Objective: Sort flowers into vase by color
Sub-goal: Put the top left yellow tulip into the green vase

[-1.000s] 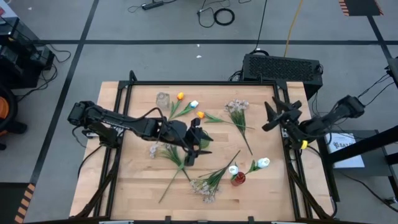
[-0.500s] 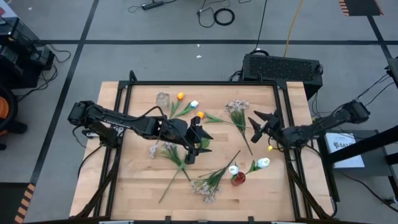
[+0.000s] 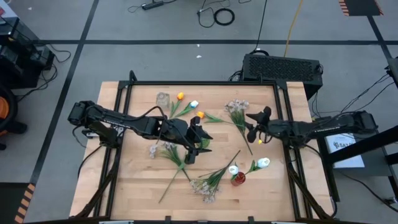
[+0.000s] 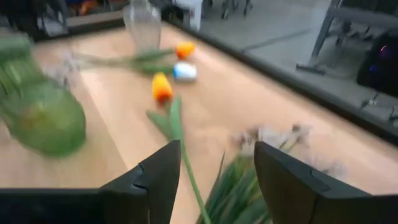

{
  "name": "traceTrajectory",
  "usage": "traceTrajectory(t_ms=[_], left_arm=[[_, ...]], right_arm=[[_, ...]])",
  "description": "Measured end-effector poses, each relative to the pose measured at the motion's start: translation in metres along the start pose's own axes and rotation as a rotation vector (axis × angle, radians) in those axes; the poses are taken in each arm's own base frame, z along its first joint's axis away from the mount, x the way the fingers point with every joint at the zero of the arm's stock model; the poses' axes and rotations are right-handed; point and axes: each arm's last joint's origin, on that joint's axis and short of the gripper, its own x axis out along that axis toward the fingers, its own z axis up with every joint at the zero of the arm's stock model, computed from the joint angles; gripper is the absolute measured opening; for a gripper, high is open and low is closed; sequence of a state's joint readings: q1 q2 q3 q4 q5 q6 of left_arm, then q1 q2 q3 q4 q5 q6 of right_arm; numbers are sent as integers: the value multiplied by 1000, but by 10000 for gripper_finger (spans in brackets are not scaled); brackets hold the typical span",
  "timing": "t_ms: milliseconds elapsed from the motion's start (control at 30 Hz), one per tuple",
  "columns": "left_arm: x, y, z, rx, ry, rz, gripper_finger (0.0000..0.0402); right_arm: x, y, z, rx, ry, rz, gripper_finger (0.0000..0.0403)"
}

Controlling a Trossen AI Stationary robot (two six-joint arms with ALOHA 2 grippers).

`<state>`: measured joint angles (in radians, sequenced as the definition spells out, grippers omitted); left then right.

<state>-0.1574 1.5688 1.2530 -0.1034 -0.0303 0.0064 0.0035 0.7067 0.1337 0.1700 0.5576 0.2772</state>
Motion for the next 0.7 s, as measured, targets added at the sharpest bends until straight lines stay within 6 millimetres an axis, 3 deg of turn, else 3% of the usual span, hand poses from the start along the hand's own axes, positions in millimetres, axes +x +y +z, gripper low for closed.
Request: traceTrajectory(t_ms=[400, 700], left_arm=[[0, -1, -2, 0, 22, -3, 239], [0, -2, -7, 4, 70, -6, 239]], right_arm=[[18, -6, -22, -140, 214, -6, 196], [27, -4, -28, -282, 250, 14, 196]])
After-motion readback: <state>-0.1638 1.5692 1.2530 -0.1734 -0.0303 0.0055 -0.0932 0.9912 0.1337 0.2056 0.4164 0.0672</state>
